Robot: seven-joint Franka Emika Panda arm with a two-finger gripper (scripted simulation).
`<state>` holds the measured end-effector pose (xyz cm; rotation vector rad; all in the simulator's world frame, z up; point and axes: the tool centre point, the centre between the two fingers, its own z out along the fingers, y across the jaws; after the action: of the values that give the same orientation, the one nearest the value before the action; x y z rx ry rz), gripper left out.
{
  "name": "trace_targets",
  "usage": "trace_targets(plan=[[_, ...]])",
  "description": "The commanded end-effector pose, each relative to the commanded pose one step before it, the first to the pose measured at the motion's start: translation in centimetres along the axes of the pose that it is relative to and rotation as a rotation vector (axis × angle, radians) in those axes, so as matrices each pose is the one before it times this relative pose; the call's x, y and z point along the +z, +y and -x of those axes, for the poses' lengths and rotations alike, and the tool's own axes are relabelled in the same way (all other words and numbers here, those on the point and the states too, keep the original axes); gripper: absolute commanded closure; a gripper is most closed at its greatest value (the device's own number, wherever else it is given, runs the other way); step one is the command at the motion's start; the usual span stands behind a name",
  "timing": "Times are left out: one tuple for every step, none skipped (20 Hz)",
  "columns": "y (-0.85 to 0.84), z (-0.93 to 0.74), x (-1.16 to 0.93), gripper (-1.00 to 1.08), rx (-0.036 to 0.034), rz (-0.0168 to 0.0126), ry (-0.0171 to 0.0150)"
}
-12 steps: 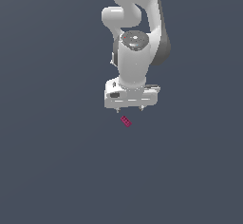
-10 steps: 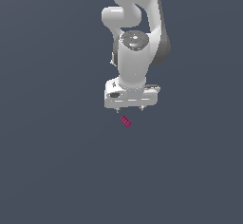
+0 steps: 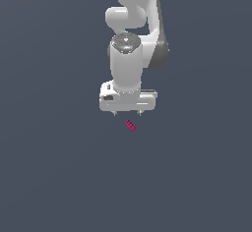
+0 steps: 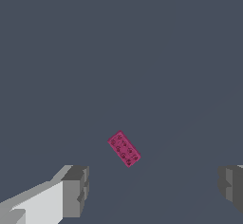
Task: Pick up the object and move it to a goal position.
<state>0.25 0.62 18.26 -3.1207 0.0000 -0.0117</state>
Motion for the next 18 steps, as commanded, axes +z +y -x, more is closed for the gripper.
trace_targets(plan=[[-0.063,-0.001,-0.012,-0.92,0.00081,-0.00076,-0.00008],[-0.031,-0.007,-0.031,-0.92,0.00069,-0.00002,0.00007],[0.016,0.0,-0.002,-0.92,0.00048,-0.00006,-0.00001],[0.011,0.007,0.029,-0.92,-0.00109,0.00008,-0.00005],[0.01,0.013,0.058,-0.92,-0.00266,0.00023,-0.00008],[0.002,0.02,0.087,-0.92,-0.00435,0.0004,-0.00011],[0.0,0.026,0.115,-0.92,-0.00591,0.00055,-0.00013],[-0.004,0.033,0.143,-0.92,-0.00753,0.00069,-0.00016],[-0.01,0.04,0.172,-0.92,-0.00915,0.00083,-0.0002],[-0.014,0.047,0.199,-0.92,-0.0107,0.00095,-0.00023],[-0.018,0.054,0.226,-0.92,-0.01219,0.00106,-0.00027],[-0.018,0.061,0.253,-0.92,-0.01357,0.00114,-0.00031],[-0.021,0.07,0.281,-0.92,-0.01508,0.00122,-0.00036],[-0.024,0.078,0.307,-0.92,-0.01648,0.00127,-0.00041],[-0.031,0.086,0.332,-0.92,-0.01797,0.00133,-0.00045],[-0.039,0.094,0.359,-0.92,-0.01956,0.00137,-0.00049],[-0.047,0.103,0.385,-0.92,-0.02113,0.0014,-0.00054],[-0.056,0.112,0.411,-0.92,-0.02271,0.0014,-0.00058]])
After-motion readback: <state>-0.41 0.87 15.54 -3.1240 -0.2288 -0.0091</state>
